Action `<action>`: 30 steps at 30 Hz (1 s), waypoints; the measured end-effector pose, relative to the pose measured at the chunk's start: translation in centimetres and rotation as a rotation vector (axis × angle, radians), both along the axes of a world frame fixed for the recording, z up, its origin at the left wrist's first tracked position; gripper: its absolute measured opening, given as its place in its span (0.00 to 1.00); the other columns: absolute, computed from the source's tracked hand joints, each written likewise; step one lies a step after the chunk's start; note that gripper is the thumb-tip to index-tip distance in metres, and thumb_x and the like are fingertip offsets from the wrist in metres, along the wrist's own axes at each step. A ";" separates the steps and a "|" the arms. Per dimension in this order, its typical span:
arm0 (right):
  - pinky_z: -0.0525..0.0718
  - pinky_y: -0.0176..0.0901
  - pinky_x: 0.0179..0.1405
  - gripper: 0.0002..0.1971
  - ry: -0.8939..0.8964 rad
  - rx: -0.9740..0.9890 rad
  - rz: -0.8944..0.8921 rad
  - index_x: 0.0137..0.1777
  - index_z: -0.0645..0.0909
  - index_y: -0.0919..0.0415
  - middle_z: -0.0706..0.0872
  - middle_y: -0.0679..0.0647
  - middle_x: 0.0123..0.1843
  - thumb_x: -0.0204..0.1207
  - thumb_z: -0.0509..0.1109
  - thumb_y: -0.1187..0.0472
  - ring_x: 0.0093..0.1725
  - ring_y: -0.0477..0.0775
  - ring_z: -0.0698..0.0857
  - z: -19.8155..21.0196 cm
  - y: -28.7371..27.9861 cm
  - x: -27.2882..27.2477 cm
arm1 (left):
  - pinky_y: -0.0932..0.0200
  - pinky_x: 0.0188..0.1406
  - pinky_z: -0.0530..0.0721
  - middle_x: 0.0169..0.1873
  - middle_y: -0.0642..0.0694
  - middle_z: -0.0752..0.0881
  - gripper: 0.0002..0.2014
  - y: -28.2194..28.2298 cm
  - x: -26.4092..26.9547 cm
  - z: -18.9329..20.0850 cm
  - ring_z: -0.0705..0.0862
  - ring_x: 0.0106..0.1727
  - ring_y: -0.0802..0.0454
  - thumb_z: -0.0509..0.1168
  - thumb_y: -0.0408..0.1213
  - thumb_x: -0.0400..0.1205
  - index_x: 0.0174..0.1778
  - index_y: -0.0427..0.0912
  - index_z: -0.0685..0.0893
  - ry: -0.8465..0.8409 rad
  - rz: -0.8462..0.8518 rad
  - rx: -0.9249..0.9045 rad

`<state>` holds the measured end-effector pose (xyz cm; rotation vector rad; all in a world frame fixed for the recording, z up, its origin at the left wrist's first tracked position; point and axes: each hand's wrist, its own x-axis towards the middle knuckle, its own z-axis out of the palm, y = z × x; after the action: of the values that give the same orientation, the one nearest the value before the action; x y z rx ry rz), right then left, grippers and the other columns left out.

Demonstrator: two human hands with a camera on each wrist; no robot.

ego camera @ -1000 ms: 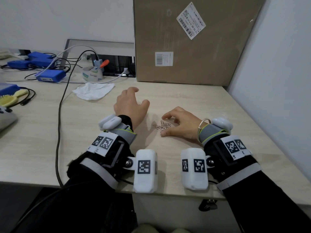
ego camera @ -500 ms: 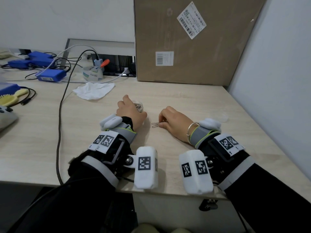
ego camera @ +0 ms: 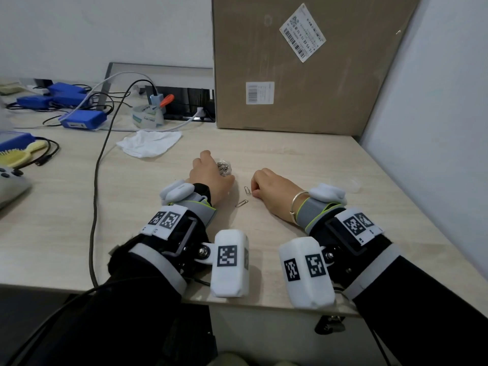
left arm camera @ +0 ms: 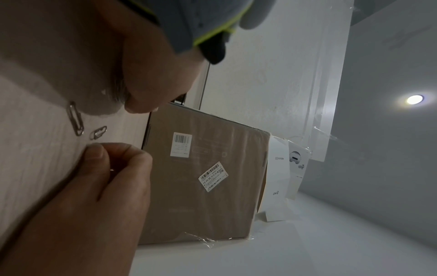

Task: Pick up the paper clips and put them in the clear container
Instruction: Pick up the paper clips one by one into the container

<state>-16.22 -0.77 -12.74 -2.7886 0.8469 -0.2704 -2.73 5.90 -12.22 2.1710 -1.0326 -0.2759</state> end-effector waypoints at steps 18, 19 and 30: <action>0.68 0.31 0.36 0.06 -0.525 0.173 -0.100 0.48 0.82 0.65 0.85 0.54 0.44 0.77 0.66 0.64 0.43 0.50 0.78 0.5 -0.5 -0.7 | 0.45 0.73 0.68 0.66 0.45 0.80 0.39 0.8 -1.3 0.9 0.77 0.69 0.42 0.74 0.49 0.70 0.75 0.49 0.64 0.017 -0.100 -0.122; 0.70 0.28 0.35 0.05 -0.614 0.193 -0.113 0.47 0.82 0.65 0.83 0.49 0.39 0.77 0.67 0.64 0.40 0.48 0.77 0.9 -0.5 -0.7 | 0.44 0.73 0.69 0.65 0.46 0.80 0.40 0.8 -1.2 0.9 0.78 0.68 0.42 0.75 0.49 0.69 0.75 0.49 0.64 0.030 -0.115 -0.133; 0.73 0.26 0.41 0.02 -0.848 0.114 0.032 0.41 0.84 0.67 0.84 0.52 0.39 0.72 0.70 0.68 0.38 0.43 0.78 1.9 0.5 -0.2 | 0.42 0.68 0.77 0.62 0.56 0.83 0.51 0.7 -3.1 0.8 0.82 0.64 0.52 0.72 0.59 0.53 0.74 0.55 0.64 0.011 -0.473 -0.168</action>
<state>-16.45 -0.25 -10.85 -2.2173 0.5611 -1.2276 -5.78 6.61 -11.45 1.7533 -1.5003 -0.4005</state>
